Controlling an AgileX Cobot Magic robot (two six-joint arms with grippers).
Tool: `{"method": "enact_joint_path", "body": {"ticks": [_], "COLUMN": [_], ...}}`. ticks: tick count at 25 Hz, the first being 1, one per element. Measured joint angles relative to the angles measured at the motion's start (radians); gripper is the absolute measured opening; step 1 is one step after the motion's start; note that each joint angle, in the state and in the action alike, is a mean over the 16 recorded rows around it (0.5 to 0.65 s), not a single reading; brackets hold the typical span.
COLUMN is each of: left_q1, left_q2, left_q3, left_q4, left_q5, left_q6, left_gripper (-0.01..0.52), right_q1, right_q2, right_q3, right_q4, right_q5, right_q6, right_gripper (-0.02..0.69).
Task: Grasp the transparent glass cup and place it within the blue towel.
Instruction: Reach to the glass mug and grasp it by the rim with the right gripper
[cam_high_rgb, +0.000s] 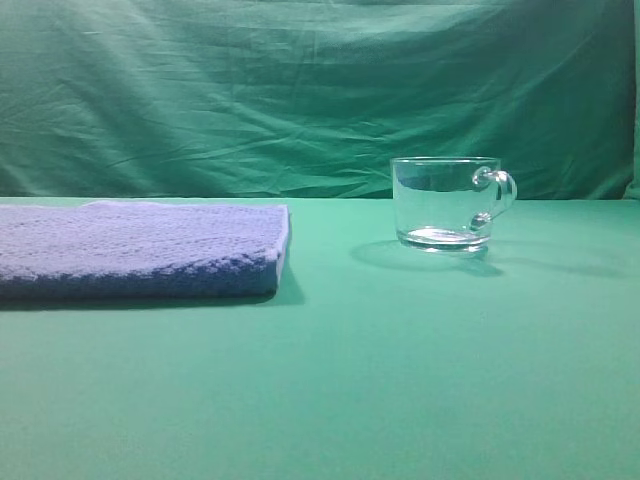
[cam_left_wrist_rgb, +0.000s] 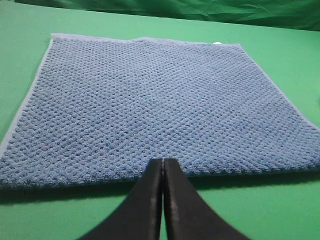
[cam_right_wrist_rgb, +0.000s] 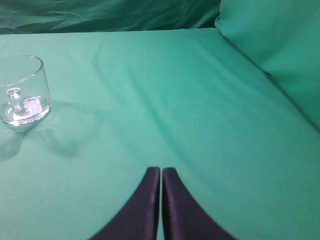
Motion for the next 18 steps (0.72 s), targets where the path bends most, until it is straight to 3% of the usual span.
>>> {"method": "enact_joint_path", "body": {"ticks": [9,18], "left_q1": [0.000,0.000], "left_q2": [0.000,0.000], "left_q3": [0.000,0.000], "left_q4": [0.000,0.000], "left_q5": [0.000,0.000], "left_q6": [0.000,0.000], "left_gripper": [0.000,0.000], "right_q1": [0.000,0.007], "right_q2": [0.045,0.328], "right_q3": [-0.092,-0.332], "right_q4": [0.004,0.025], "right_q5": [-0.125,0.113], "right_q6": [0.098,0.115], "right_gripper": [0.049,0.049]}}
